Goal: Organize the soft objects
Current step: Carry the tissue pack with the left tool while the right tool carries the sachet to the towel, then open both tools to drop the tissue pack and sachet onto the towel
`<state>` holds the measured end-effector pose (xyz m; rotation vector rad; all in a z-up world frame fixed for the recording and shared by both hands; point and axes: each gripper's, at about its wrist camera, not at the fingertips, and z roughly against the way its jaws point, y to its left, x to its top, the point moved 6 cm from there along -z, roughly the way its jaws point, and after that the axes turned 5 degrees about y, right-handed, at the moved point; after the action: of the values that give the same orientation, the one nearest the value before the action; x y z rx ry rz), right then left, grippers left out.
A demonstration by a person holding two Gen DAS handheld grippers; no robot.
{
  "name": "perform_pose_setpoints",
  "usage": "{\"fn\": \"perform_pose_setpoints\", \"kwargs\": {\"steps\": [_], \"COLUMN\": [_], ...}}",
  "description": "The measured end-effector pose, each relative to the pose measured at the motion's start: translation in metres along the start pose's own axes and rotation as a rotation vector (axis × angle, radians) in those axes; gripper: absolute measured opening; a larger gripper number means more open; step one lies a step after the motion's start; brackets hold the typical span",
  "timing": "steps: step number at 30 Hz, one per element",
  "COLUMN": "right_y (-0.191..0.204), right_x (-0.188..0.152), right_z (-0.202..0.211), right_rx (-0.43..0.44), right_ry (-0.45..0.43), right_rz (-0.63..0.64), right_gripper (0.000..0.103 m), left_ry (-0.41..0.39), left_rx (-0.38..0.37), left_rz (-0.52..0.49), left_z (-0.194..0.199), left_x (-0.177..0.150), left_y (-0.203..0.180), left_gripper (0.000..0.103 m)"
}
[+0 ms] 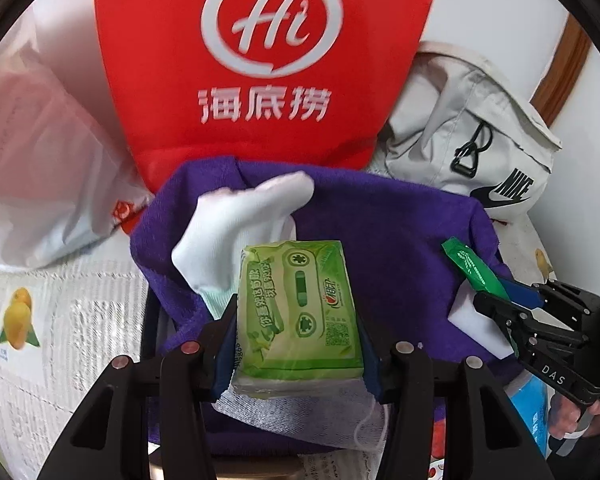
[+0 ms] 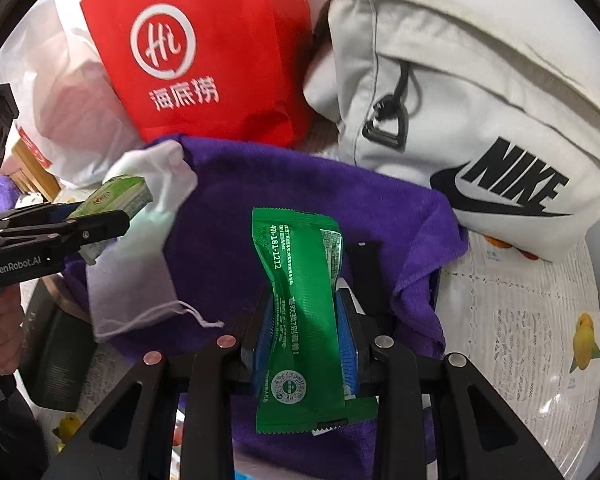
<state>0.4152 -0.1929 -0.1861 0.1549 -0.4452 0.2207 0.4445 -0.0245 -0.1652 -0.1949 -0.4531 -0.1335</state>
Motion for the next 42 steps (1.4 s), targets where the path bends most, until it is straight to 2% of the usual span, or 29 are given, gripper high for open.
{"fn": "perform_pose_setpoints", "kwargs": {"steps": [5,10,18,22,26,30,35,42], "right_y": [0.001,0.002,0.002,0.001,-0.002,-0.001,0.007,0.029], "right_x": [0.0,0.0,0.0,0.0,0.001,0.002,-0.005,-0.03], "right_z": [-0.002,-0.004,-0.003,-0.001,0.006,0.018,0.044,0.089], "right_rx": [0.012,0.037,0.037,0.034,0.034,0.013,-0.002,-0.007], "right_ry": [-0.003,-0.01,-0.015,-0.011,-0.024,-0.042,-0.068,-0.125], "right_rz": [0.007,0.008,0.011,0.007,-0.005,0.001,0.017,0.037], "right_gripper": [0.034,0.044,0.054,0.058,0.06,0.06,0.06,0.06], "left_ry": [0.045,0.067,0.103,0.122,0.117,0.111,0.056,-0.02], "left_rx": [0.0,0.006,-0.004,-0.012,-0.004,-0.002,0.006,0.016], "left_rz": [0.031,0.04,0.059,0.068,0.062,0.053,0.038,0.016], "left_z": [-0.013,-0.022,-0.029,-0.03,-0.023,-0.01,0.024,0.079], "left_x": [-0.004,-0.004,-0.002,-0.001,0.0,0.0,-0.002,-0.031], "left_y": [0.006,0.008,0.009,0.011,0.012,0.01,0.005,-0.003], "left_gripper": [0.05,0.051,0.054,0.072,0.072,0.072,0.072,0.072]}}
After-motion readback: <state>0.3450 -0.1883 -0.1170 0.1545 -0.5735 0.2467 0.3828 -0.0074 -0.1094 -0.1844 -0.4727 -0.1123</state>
